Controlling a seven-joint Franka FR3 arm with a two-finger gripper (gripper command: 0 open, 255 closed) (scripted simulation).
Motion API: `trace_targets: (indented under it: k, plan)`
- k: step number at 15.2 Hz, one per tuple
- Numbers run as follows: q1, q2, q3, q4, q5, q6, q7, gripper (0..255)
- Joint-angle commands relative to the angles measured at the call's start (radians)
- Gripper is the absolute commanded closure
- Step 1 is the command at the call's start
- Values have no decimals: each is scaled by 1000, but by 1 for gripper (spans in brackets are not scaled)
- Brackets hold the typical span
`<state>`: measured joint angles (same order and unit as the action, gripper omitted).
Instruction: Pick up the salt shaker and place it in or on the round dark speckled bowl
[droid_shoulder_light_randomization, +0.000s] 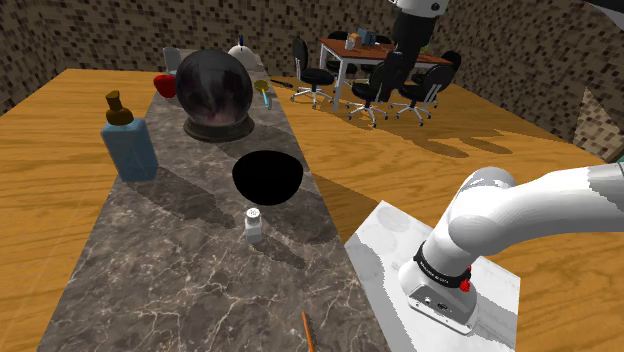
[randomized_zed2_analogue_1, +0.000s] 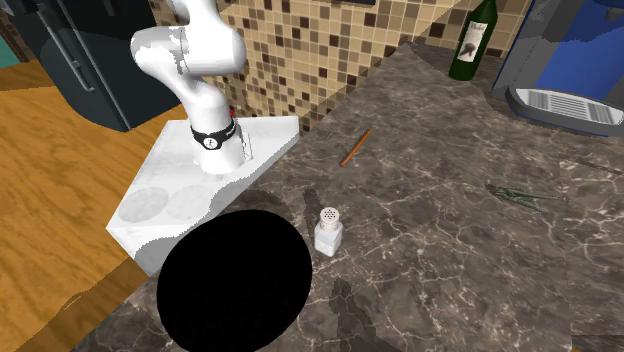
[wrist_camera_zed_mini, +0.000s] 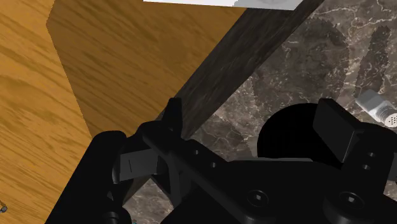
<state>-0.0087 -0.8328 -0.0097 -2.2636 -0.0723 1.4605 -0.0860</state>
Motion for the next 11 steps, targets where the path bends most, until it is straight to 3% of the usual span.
trace_targets:
  k: [1,11]
  plan:
    - [0,0,0,0,0,0,0,0]
    - [66,114,153,-122,117,227,147,0]
